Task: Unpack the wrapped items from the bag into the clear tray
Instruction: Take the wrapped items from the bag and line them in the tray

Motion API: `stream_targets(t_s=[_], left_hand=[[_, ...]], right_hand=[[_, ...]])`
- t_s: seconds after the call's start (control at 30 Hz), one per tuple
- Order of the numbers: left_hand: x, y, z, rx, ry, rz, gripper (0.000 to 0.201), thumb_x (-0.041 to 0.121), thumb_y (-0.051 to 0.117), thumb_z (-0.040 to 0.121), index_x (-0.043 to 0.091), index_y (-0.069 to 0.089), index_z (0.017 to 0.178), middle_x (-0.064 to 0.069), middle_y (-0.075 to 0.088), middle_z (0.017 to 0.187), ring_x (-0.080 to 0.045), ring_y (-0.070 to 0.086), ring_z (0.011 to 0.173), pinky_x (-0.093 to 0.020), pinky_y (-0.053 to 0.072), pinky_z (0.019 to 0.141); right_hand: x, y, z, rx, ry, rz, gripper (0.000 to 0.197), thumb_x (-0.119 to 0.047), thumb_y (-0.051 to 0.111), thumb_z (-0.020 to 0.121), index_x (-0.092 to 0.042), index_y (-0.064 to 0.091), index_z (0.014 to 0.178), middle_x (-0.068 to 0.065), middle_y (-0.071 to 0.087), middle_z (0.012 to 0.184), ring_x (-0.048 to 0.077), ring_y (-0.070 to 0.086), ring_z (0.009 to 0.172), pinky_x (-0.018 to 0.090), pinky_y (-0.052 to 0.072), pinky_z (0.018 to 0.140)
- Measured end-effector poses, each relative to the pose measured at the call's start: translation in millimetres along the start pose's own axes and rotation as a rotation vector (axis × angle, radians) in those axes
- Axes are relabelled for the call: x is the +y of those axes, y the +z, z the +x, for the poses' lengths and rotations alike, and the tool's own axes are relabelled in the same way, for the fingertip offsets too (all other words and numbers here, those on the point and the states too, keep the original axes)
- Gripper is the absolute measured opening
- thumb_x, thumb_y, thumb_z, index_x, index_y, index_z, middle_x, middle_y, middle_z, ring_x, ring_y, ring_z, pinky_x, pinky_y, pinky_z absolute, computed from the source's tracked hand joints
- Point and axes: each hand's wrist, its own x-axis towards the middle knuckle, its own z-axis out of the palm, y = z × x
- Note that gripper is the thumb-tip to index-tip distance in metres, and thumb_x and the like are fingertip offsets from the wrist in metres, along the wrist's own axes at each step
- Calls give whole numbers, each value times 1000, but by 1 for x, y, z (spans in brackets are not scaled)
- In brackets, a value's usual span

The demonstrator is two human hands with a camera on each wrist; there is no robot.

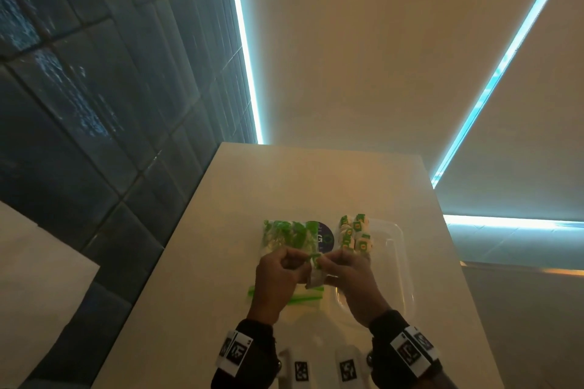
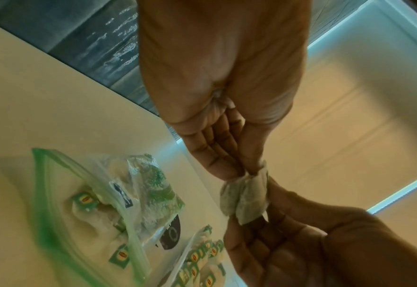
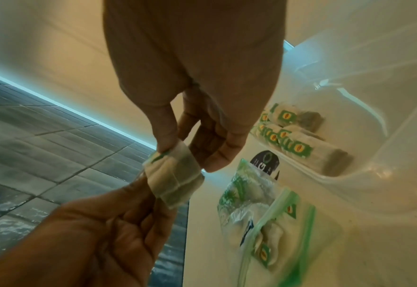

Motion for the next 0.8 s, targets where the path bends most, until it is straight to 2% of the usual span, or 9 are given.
stream_targets(t_s=[0.1,0.23,0.3,0.4,0.47,0.53,0.6,0.73,0.8], left_hand=[[-3,3,-1,30,-18,-54,16,9,81,74,18,73,85,-5,76,83,-23,73,81,-47,61,73],[-1,7,-4,38,-62,-153,13,11,76,80,12,75,93,-9,75,90,-25,73,86,-46,61,76],[-1,9,-5,9,-59,-131,20,15,79,77,13,74,97,-6,75,87,-21,73,84,-42,62,72],[-3,9,-6,-2,-67,-48,22,13,82,73,14,74,94,0,71,76,-18,70,77,-37,62,67],[-5,9,-6,6,-78,-28,19,11,82,73,14,74,90,-1,71,77,-17,69,76,-35,61,68],[-4,8,-6,7,-27,26,17,12,82,74,14,73,88,1,72,77,-13,69,74,-28,60,66],[-1,7,-7,1,38,84,16,16,81,75,15,72,88,3,73,76,-8,69,72,-21,57,63],[1,8,-9,3,54,64,20,17,81,75,17,67,89,1,73,80,-8,70,74,-24,59,65],[1,8,-12,-51,7,-8,22,18,80,76,17,67,94,-1,74,87,-12,72,81,-31,61,69]], right_hand=[[2,6,-1,58,-5,34,20,-5,65,87,12,59,95,23,67,91,32,66,81,49,58,76],[4,7,-3,115,-76,8,15,-4,64,87,9,59,93,13,66,83,19,65,73,29,57,67],[5,7,-4,123,-96,8,17,-3,64,87,11,58,95,13,65,85,17,66,73,27,57,66],[5,6,-3,115,-99,17,18,-1,66,85,9,59,98,15,66,88,21,66,78,31,58,70],[4,4,-2,96,-83,18,22,-1,67,85,3,60,105,20,67,93,27,67,83,37,58,75],[3,0,-1,48,-64,-10,24,-5,67,86,-2,62,110,23,68,99,31,69,89,41,58,80],[1,-3,0,-15,-48,-58,23,-10,67,87,-4,66,109,19,71,100,30,70,93,41,59,81],[-2,-3,-1,-18,-78,-130,11,-10,67,87,-1,72,90,19,72,88,28,69,81,41,57,76],[-3,-2,-1,18,-95,-115,10,-8,68,86,1,72,88,20,71,87,27,68,80,42,57,77]])
